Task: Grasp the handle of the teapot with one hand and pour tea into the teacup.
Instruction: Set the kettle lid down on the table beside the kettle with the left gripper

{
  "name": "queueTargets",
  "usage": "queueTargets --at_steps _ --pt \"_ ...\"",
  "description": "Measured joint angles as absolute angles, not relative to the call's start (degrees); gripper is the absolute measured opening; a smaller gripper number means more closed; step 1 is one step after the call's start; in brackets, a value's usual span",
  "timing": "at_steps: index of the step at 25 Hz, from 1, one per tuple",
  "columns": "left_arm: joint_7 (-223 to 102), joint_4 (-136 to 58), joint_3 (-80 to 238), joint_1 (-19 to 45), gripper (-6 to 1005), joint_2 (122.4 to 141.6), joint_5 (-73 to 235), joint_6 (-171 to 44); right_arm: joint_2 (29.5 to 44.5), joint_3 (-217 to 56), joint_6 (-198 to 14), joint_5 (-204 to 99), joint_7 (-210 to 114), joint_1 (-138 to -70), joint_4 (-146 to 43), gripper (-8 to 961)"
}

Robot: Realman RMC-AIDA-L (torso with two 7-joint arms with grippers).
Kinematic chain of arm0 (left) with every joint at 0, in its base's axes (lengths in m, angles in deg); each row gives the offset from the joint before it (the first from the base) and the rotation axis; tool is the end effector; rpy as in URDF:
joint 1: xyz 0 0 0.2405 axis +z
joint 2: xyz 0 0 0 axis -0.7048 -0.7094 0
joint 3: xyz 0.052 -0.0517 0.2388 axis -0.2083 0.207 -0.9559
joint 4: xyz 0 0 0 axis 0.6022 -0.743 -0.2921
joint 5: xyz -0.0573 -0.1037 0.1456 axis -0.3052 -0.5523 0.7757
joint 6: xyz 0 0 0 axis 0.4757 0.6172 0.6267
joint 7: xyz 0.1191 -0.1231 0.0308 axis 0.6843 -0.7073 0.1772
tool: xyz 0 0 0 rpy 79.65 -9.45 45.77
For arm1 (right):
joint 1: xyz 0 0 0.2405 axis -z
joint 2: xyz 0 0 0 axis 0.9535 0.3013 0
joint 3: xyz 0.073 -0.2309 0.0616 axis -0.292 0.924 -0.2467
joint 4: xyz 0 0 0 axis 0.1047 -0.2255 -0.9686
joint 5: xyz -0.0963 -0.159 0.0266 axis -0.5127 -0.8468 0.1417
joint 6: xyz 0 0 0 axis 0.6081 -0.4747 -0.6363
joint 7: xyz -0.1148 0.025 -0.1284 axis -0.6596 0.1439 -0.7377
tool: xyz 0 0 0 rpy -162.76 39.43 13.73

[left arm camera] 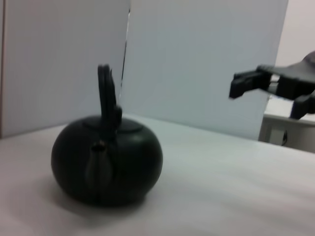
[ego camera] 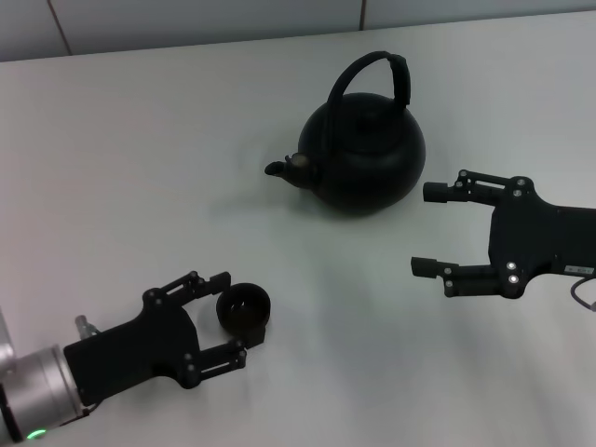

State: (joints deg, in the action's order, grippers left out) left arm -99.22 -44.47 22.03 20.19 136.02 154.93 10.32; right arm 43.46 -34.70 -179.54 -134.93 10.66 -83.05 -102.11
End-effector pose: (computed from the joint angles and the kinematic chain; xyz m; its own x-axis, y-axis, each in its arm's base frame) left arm -0.2591 0.2443 -0.0991 0.7922 0.1968 0.5776 0.3719 -0.9062 -0.2014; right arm 0.2466 0.2525 0.0063 0.8591 0.0217 -0.5113 -0.1786 -0.9236 -0.3392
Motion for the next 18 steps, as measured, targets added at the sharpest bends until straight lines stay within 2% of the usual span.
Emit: queueTargets --at_steps 14,18 --pt "-104.4 -53.9 21.1 24.0 794 135.22 156.0 17.7 43.56 -35.2 -177.3 -134.7 10.0 -82.8 -101.2 824" --pt "-114.1 -62.3 20.1 24.8 793 134.73 161.9 21.0 43.55 -36.8 -175.4 -134.2 8.9 -83.7 -98.7 824"
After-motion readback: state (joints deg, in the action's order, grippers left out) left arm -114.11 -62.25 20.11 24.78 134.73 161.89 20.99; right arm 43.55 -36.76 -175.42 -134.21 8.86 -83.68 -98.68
